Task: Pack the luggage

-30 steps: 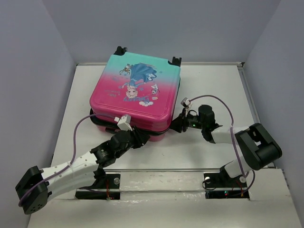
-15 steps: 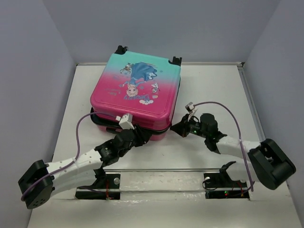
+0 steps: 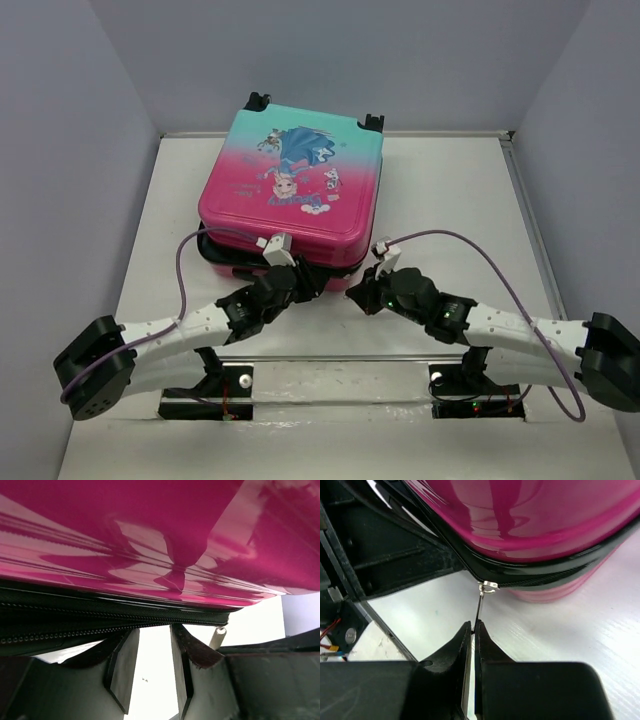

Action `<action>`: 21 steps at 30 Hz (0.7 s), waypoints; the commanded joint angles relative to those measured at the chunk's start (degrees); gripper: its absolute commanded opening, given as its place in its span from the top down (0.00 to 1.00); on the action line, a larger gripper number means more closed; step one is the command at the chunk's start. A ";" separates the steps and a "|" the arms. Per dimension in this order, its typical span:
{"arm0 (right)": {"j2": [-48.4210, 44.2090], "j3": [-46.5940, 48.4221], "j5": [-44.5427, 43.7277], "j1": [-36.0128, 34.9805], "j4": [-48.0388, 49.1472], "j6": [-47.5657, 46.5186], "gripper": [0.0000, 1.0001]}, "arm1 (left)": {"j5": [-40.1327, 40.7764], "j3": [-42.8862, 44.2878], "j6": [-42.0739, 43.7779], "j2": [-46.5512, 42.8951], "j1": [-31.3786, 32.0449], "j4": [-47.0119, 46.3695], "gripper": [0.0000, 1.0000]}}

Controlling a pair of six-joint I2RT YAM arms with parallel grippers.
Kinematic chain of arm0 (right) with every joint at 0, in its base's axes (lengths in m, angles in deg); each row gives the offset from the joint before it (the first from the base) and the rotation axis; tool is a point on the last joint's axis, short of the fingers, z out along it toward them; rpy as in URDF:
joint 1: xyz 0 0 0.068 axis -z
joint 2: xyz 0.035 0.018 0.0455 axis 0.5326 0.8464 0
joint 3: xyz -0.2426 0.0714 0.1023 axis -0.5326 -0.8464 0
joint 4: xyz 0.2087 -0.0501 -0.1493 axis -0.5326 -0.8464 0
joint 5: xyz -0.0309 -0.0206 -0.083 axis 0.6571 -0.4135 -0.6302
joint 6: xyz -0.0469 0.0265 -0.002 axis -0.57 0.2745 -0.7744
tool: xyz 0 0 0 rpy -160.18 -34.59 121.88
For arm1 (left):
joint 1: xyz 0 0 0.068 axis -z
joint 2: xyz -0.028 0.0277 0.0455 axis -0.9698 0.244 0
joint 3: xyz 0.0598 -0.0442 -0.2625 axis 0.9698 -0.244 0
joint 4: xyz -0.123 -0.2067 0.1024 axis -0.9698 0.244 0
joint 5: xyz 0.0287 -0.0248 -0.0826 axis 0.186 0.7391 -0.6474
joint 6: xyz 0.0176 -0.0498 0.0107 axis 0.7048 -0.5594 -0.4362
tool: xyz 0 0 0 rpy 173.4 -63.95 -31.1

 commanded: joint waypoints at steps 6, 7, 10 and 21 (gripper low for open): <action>16.94 11.41 -10.97 -7.71 -1.24 7.94 0.93 | 5.55 3.23 1.49 -2.96 0.30 -7.87 0.56; 17.82 12.37 -12.40 -7.71 -0.09 8.38 0.93 | 6.07 2.97 1.58 -4.90 0.30 -5.94 0.55; 19.50 12.47 -15.83 -7.71 2.29 9.79 0.93 | 9.41 6.12 3.51 -13.84 0.30 12.57 0.52; 13.35 6.14 -17.42 -7.71 -0.96 11.28 0.93 | 36.66 30.54 8.26 -31.74 -0.84 51.03 0.15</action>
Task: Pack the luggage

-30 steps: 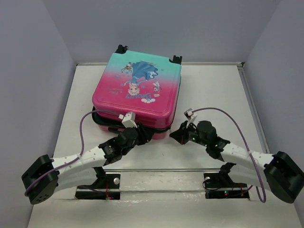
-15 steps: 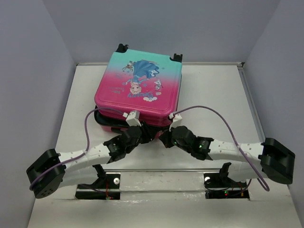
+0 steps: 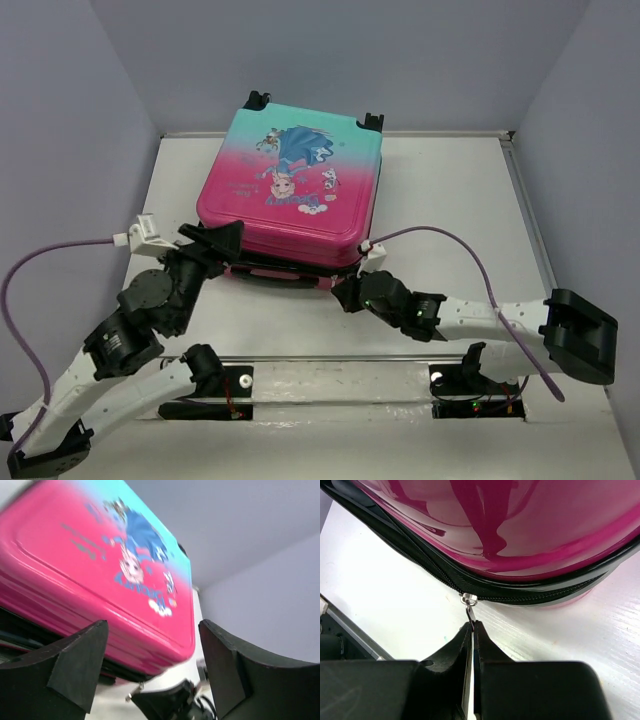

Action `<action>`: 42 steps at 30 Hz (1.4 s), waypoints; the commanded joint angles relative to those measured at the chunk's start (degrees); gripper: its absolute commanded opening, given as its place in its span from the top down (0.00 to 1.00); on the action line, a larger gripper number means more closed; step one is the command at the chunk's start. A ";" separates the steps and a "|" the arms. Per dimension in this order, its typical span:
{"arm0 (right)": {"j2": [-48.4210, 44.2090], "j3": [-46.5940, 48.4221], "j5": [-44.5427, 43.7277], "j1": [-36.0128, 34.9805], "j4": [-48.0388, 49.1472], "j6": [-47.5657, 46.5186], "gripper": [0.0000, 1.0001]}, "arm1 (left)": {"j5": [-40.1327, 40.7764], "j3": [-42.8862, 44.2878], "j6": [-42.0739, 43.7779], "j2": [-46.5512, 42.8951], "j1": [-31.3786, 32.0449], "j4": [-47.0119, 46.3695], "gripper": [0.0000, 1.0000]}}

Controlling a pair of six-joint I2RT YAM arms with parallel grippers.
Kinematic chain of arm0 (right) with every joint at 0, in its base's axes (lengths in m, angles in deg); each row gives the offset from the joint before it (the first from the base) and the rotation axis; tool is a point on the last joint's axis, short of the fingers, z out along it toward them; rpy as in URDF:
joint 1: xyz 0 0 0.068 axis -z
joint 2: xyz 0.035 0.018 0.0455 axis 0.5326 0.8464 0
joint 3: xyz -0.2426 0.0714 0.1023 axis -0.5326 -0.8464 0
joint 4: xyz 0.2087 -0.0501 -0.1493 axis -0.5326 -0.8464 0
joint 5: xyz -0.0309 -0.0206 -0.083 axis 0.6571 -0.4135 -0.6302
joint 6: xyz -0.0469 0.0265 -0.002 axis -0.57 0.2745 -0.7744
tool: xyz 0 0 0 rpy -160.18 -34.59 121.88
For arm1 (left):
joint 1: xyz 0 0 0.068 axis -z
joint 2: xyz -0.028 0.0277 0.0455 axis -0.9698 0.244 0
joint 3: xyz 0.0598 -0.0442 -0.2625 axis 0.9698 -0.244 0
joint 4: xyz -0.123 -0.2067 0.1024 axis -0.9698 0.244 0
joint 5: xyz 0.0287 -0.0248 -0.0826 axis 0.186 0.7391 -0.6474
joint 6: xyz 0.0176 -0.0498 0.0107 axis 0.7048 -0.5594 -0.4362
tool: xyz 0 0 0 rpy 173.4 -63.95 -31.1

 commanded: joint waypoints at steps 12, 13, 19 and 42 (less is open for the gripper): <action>-2.48 2.84 -1.27 -1.08 -7.28 -1.69 0.93 | -30.08 11.90 18.00 20.37 -41.67 -4.70 0.10; -2.66 2.84 -1.36 -1.08 -7.36 -1.78 0.93 | -35.69 10.94 17.48 20.91 -53.57 -5.85 0.10; -3.98 2.57 -1.18 -1.08 -8.68 -2.57 0.93 | -58.68 -1.80 9.40 25.30 -75.74 -16.75 0.09; 3.76 11.62 -2.24 -5.56 -9.30 -5.82 0.93 | -68.97 -26.43 -1.42 37.70 -78.74 -41.28 0.84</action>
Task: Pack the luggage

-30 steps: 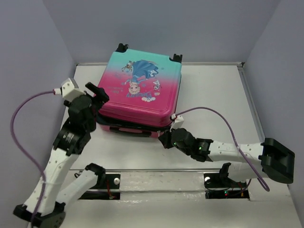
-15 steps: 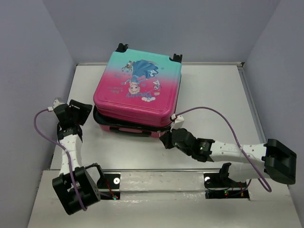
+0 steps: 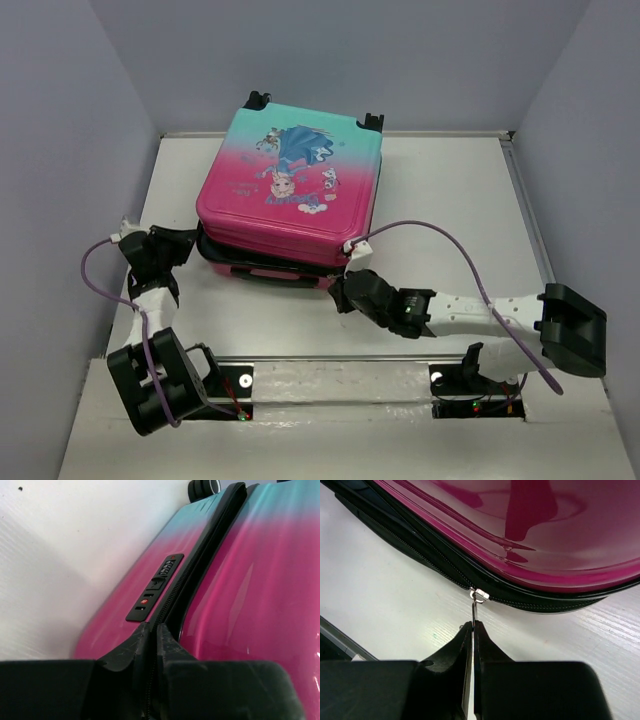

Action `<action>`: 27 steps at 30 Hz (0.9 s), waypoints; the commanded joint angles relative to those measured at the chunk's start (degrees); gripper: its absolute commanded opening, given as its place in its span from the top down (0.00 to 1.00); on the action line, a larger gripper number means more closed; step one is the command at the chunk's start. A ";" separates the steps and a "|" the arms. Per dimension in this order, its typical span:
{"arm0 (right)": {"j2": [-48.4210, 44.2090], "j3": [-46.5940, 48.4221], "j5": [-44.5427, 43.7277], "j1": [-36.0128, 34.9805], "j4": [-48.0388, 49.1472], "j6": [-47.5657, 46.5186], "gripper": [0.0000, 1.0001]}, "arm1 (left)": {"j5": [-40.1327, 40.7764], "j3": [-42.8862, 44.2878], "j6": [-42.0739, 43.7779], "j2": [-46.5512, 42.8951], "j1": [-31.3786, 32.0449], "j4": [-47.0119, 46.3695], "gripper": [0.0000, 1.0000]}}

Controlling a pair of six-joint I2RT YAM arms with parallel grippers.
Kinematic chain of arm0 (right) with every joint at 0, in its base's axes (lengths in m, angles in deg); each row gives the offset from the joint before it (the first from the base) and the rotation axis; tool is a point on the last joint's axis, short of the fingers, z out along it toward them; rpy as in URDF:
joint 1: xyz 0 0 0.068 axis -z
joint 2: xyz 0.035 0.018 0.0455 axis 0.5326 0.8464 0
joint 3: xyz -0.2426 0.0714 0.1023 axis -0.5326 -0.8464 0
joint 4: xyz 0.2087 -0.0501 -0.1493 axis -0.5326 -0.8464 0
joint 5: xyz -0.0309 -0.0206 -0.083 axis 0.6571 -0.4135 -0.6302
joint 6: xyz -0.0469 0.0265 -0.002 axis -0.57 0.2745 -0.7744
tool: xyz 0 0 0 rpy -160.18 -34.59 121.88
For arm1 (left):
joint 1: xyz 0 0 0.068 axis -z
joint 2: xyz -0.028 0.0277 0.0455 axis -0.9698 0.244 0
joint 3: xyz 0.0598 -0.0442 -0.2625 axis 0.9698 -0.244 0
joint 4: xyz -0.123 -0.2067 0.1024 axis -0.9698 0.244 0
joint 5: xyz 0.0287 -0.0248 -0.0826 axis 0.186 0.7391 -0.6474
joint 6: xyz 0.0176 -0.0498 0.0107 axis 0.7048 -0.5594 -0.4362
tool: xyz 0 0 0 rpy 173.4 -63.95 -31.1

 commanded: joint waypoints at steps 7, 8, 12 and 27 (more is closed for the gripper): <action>0.59 3.93 0.43 -2.37 0.49 -1.56 0.93 | -2.37 -2.82 1.15 -0.07 4.50 -0.60 0.91; 0.50 4.11 0.51 -2.37 0.49 -1.82 0.93 | -1.76 -2.91 1.32 -0.07 5.39 -0.52 0.94; 1.81 5.77 1.39 -2.90 0.40 -2.70 0.93 | -0.44 -4.75 0.45 -0.42 9.78 -1.83 0.94; 25.43 32.48 13.25 -9.23 1.46 -12.98 0.93 | 2.21 -17.06 -8.43 -24.94 26.93 1.84 0.94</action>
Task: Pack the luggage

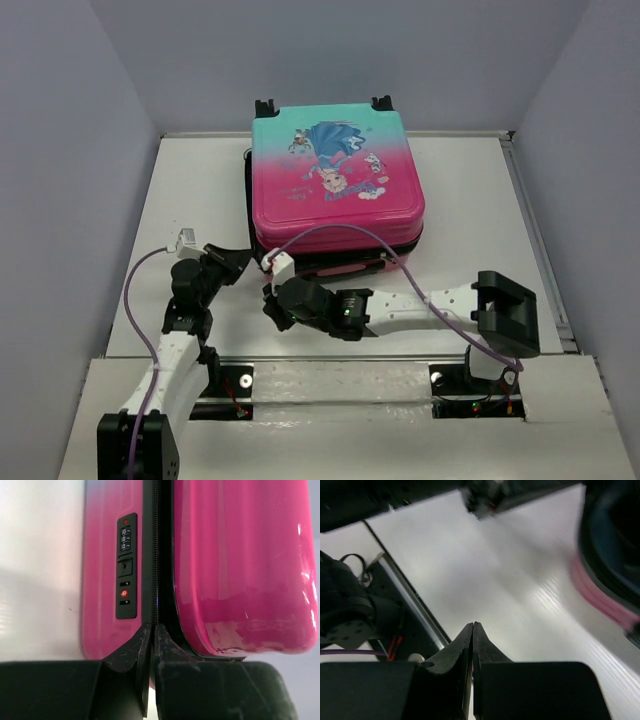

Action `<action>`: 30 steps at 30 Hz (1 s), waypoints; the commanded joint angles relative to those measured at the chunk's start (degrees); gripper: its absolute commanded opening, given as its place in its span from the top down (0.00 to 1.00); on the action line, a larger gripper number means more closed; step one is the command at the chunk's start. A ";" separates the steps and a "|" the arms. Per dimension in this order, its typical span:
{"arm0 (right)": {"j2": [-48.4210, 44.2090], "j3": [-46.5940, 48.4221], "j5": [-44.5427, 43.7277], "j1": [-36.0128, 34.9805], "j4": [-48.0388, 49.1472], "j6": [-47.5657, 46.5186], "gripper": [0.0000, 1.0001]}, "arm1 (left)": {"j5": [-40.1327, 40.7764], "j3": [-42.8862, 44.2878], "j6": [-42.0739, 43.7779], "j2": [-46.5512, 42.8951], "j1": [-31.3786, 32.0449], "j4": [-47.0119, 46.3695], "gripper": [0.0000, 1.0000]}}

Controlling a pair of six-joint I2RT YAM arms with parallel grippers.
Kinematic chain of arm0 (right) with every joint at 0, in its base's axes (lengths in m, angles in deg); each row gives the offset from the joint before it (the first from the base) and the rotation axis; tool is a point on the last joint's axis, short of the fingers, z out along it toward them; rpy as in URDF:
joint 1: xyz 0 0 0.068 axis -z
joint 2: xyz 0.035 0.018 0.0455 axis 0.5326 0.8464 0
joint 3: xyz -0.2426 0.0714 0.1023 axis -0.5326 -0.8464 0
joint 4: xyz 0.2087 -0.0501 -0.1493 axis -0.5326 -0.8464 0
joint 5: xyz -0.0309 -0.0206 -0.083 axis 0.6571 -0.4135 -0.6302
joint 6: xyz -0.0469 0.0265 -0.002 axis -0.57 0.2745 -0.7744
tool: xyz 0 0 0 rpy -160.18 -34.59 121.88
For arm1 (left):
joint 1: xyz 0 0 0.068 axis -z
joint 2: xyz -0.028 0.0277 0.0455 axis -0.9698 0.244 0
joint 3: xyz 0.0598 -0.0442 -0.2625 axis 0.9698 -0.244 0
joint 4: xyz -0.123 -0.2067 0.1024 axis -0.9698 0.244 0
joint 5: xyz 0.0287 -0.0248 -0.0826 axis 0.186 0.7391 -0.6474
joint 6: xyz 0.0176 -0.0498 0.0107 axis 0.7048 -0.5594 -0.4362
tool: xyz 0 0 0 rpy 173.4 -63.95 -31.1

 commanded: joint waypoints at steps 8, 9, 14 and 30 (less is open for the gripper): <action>1.66 7.07 -1.89 -2.79 -1.07 -5.70 0.93 | -3.34 0.71 2.67 -9.94 1.07 13.96 0.94; -0.72 4.35 -3.65 -2.27 -2.03 -5.08 0.93 | -3.34 1.15 3.37 -10.03 0.99 14.49 0.94; -21.51 -17.18 -7.53 5.88 -8.09 5.44 0.88 | -3.16 3.44 6.53 -10.03 1.16 16.33 0.94; -39.59 -30.48 1.42 38.25 -9.08 -0.84 0.50 | -2.63 4.14 7.68 -11.00 4.59 16.78 0.94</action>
